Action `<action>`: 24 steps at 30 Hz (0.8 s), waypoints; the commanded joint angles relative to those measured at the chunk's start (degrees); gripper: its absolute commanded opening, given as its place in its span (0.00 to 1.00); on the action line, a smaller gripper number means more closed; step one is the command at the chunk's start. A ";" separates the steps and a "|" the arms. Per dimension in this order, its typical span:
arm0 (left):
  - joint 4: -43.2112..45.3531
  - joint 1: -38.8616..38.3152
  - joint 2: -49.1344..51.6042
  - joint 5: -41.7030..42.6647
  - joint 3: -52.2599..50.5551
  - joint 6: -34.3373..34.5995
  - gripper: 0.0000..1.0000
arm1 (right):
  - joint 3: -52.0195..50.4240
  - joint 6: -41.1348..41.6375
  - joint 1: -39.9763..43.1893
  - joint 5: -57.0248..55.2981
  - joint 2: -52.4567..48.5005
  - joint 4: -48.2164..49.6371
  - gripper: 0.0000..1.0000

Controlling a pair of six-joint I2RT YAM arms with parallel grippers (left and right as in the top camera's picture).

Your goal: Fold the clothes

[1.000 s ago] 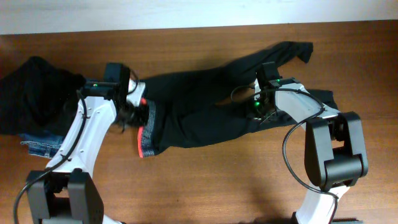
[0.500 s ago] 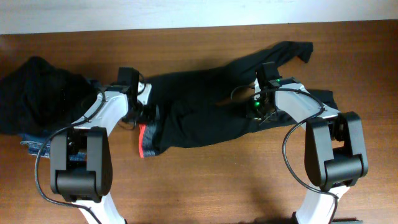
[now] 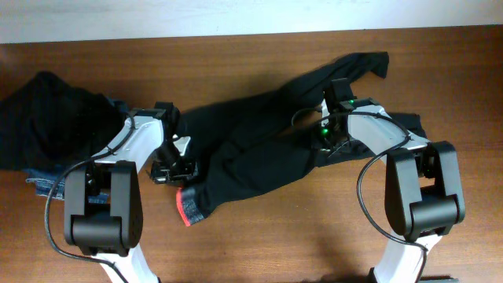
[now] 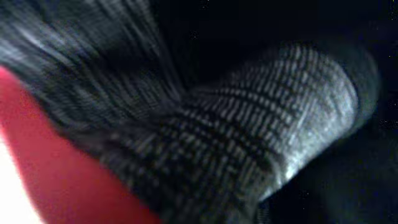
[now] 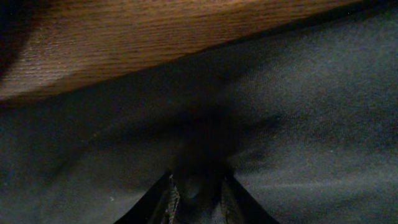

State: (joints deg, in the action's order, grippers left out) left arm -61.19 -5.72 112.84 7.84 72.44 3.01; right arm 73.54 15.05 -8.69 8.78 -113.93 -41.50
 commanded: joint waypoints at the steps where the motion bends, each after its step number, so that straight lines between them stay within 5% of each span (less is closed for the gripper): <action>1: 4.07 0.96 -0.15 -8.26 1.73 1.33 0.00 | -1.64 0.48 1.31 -7.65 -1.86 0.04 0.30; 4: 7.17 2.12 -0.15 -8.50 2.21 1.33 0.01 | -1.42 0.37 4.57 -7.65 -1.77 -1.70 0.29; 6: 7.41 2.51 -0.15 -8.94 2.32 1.22 0.03 | -1.31 -6.91 8.50 3.34 -0.31 -2.03 0.44; 12: 10.05 2.54 -0.15 -13.94 3.17 0.46 0.14 | -0.57 -7.08 17.79 5.29 6.78 -2.73 0.70; 24: 9.75 2.51 -0.15 -12.76 9.38 0.39 0.23 | 1.38 -3.26 29.53 3.37 9.55 -6.84 0.72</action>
State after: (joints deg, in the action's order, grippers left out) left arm -50.17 -3.55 112.84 -4.56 79.61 3.53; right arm 74.13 9.26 18.87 14.52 -105.32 -48.14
